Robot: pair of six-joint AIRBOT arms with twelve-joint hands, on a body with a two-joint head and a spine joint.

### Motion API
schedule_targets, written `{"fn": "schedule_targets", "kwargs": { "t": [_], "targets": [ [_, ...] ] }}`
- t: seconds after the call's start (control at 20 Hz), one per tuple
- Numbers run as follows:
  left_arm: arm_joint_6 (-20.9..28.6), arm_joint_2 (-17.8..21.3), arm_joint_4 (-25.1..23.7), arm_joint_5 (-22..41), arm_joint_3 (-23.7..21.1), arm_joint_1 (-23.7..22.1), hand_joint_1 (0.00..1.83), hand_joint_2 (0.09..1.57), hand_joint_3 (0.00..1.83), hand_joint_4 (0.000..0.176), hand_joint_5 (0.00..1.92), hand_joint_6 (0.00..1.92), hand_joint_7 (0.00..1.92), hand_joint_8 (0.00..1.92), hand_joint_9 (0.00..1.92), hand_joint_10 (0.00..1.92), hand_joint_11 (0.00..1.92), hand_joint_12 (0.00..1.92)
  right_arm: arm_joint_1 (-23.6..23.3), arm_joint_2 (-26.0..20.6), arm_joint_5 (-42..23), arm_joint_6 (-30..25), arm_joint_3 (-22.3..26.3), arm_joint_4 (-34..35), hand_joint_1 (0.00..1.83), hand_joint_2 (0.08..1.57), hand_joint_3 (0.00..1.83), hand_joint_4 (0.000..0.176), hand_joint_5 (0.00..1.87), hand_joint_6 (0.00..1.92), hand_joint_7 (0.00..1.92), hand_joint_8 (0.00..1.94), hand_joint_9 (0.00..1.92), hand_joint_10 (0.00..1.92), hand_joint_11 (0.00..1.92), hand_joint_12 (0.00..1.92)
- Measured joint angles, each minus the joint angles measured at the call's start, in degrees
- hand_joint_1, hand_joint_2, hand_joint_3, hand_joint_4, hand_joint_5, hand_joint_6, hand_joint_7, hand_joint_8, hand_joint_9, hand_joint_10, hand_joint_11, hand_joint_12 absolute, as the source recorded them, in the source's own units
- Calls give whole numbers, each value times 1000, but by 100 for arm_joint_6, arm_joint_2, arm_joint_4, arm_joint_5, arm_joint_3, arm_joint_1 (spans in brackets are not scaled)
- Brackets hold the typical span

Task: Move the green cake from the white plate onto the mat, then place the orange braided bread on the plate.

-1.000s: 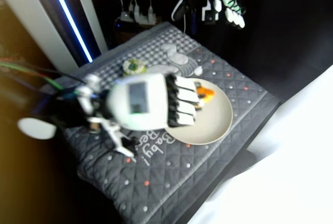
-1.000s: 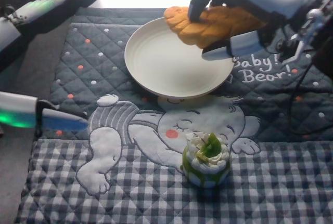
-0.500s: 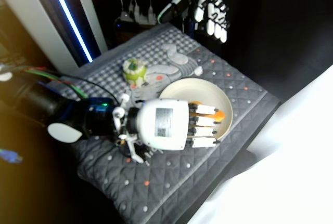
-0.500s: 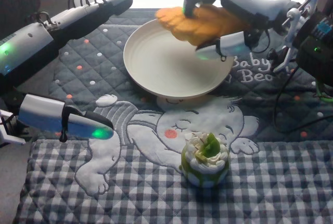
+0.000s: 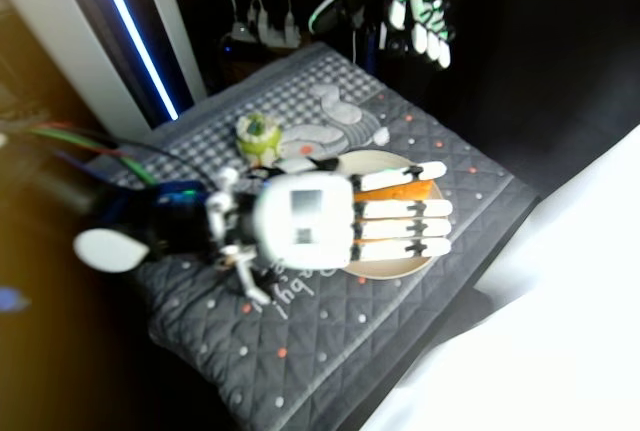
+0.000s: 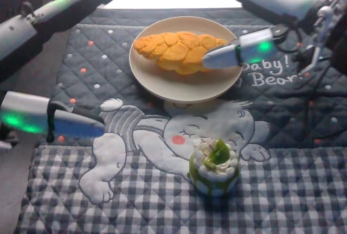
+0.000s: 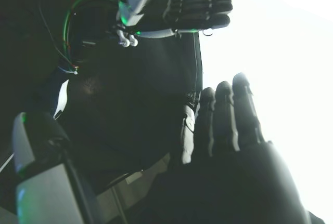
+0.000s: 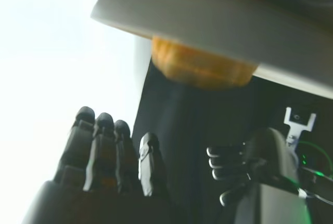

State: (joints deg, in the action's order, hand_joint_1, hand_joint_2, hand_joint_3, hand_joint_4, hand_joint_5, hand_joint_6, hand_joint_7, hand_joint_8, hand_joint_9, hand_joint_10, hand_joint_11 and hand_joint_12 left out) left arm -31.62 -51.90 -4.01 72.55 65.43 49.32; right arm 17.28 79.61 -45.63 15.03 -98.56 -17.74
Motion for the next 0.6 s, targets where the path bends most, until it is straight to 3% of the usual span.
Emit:
{"fn": "schedule_targets", "kwargs": {
  "t": [0.1,0.25,0.35,0.5,0.55,0.6],
  "targets": [
    [-72,142,136,-11,-153,201,814,674,0,176,73,21,107,18,77,9,82,28,0,-179,7,26,192,-37,621,748,0,176,0,0,0,0,0,0,24,11],
    [-234,450,332,289,-337,549,744,694,3,137,96,6,112,0,101,2,99,36,0,-487,-131,326,684,-229,596,724,0,176,0,0,0,0,0,0,0,0],
    [-337,601,614,420,-452,811,736,701,5,153,113,8,114,1,91,0,83,30,0,-656,-271,391,970,-343,636,681,0,176,0,0,0,0,0,0,0,0],
    [-391,636,750,595,-525,1034,753,700,3,138,128,11,130,8,101,8,108,41,0,-1078,-518,627,1506,-452,689,647,0,176,0,0,0,0,0,0,0,0],
    [-391,649,756,640,-525,1099,750,711,8,142,99,2,96,1,74,1,106,40,0,-1209,-619,715,1609,-435,687,647,0,176,0,0,0,0,0,0,0,0],
    [-378,752,782,671,-592,1193,754,717,9,159,87,0,76,0,54,0,97,36,0,-1338,-756,737,1668,-306,661,660,0,176,0,0,0,0,0,0,16,7]
  ]
}}
